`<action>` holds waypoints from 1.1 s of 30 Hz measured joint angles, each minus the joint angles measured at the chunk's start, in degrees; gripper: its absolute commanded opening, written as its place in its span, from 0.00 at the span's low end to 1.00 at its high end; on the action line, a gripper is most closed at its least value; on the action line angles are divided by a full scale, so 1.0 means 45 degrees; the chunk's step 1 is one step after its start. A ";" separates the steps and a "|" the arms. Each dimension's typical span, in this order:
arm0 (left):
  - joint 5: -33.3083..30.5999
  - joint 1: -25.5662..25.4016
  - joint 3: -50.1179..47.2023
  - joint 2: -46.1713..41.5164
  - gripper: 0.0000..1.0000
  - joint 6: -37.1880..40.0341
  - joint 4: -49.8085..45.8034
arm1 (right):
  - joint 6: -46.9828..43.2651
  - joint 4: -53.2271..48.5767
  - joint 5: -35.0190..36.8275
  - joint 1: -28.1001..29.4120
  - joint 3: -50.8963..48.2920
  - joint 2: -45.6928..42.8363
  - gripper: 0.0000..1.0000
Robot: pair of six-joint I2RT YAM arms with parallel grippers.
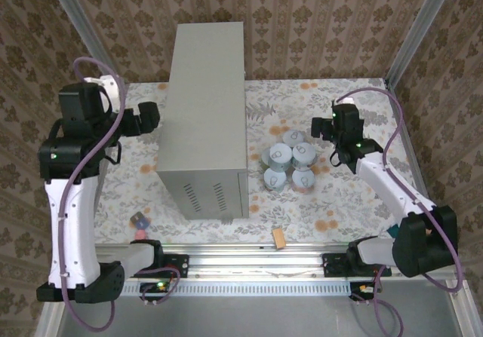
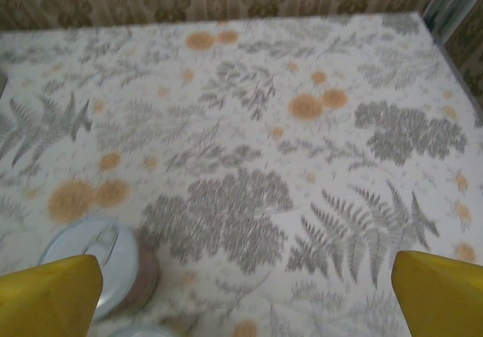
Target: Place and organize the canned foods onto the counter
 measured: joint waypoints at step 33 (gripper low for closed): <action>0.0345 -1.0156 0.2764 0.3308 1.00 0.1365 -0.1418 | 0.1443 -0.6737 -0.1919 0.2565 0.0928 0.0767 1.00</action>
